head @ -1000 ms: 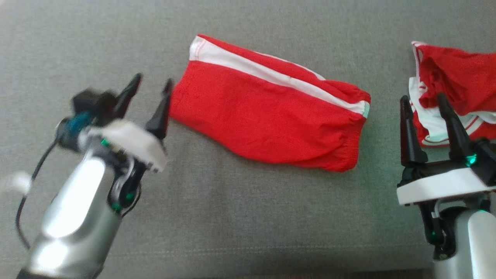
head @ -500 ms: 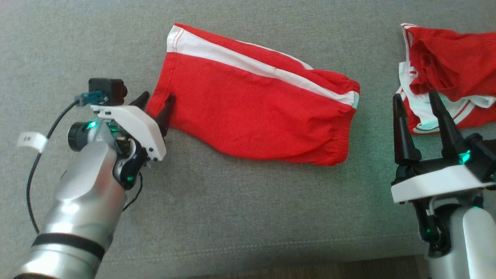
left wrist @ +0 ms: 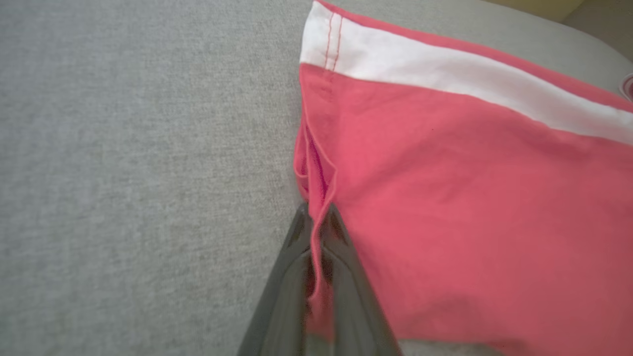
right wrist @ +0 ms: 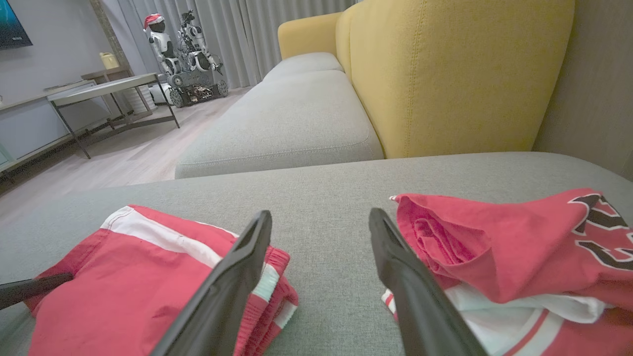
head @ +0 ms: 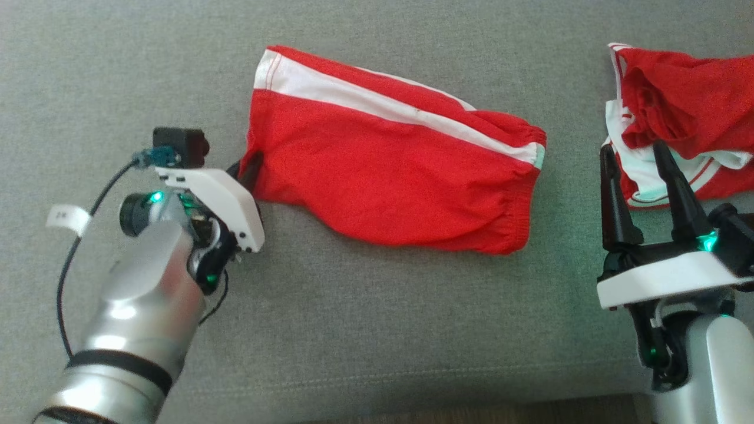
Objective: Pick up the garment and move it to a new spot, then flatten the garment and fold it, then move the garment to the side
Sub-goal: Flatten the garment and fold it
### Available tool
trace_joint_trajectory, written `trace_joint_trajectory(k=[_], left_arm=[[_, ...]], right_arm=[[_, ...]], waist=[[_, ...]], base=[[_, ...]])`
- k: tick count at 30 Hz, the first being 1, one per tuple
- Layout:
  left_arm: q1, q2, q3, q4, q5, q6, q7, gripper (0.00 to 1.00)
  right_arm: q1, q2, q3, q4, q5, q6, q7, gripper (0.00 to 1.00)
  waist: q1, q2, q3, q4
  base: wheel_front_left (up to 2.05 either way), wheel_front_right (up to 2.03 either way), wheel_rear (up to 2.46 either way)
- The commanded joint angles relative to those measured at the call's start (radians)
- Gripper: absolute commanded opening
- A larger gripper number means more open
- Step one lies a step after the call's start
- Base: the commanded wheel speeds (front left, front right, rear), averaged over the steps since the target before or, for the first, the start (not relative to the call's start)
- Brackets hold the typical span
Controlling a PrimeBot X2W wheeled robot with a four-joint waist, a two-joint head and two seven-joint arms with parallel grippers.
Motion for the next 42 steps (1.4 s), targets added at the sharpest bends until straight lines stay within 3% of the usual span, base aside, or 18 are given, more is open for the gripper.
trace_joint_trajectory(k=[1,10,19,20,21,26,32,36,42], left_arm=[[0.026,0.019,0.019,-0.001,-0.014,-0.005,-0.018,0.0],[0.211,0.036,0.085,-0.077,-0.093,0.013,-0.146,0.0],[0.353,0.076,0.104,-0.249,-0.118,0.076,-0.139,0.0],[0.364,0.081,0.107,-0.268,-0.119,0.09,-0.137,0.39],[0.376,0.084,0.113,-0.289,-0.12,0.104,-0.144,1.0],[0.427,0.11,0.15,-0.438,-0.082,0.187,-0.208,1.0],[0.477,0.156,0.241,-0.692,0.06,0.293,-0.233,1.0],[0.53,0.173,0.273,-0.822,0.151,0.316,-0.233,1.0],[0.603,0.198,0.273,-0.895,0.197,0.336,-0.233,1.0]], right_arm=[[-0.009,-0.003,0.016,-0.029,0.009,-0.001,0.002,1.0],[0.023,-0.003,0.0,-0.025,0.004,-0.001,0.034,1.0],[0.036,-0.003,-0.003,-0.028,0.0,-0.001,0.047,1.0],[0.036,-0.003,-0.003,-0.028,-0.002,-0.001,0.046,1.0],[0.036,-0.003,-0.001,-0.027,-0.005,-0.001,0.045,1.0],[0.032,-0.003,0.008,-0.025,-0.032,-0.001,0.033,1.0],[0.033,-0.003,0.013,-0.031,-0.072,-0.001,0.029,1.0],[0.042,-0.003,0.023,-0.043,-0.09,-0.001,0.026,1.0],[0.079,-0.003,0.023,-0.054,-0.088,-0.001,0.033,1.0]], waist=[[0.0,0.0,-0.011,0.008],[0.0,0.0,-0.064,0.068],[0.0,0.0,-0.087,0.102],[0.0,0.0,-0.09,0.102],[0.0,0.0,-0.094,0.101],[0.0,0.0,-0.117,0.095],[0.0,0.0,-0.154,0.098],[0.0,0.0,-0.179,0.094],[0.0,0.0,-0.206,0.085]], base=[[0.0,0.0,0.0],[0.0,0.0,0.0],[0.0,0.0,0.0],[0.0,0.0,0.0],[0.0,0.0,0.0],[0.0,0.0,0.0],[0.0,0.0,0.0],[0.0,0.0,0.0],[0.0,0.0,0.0]])
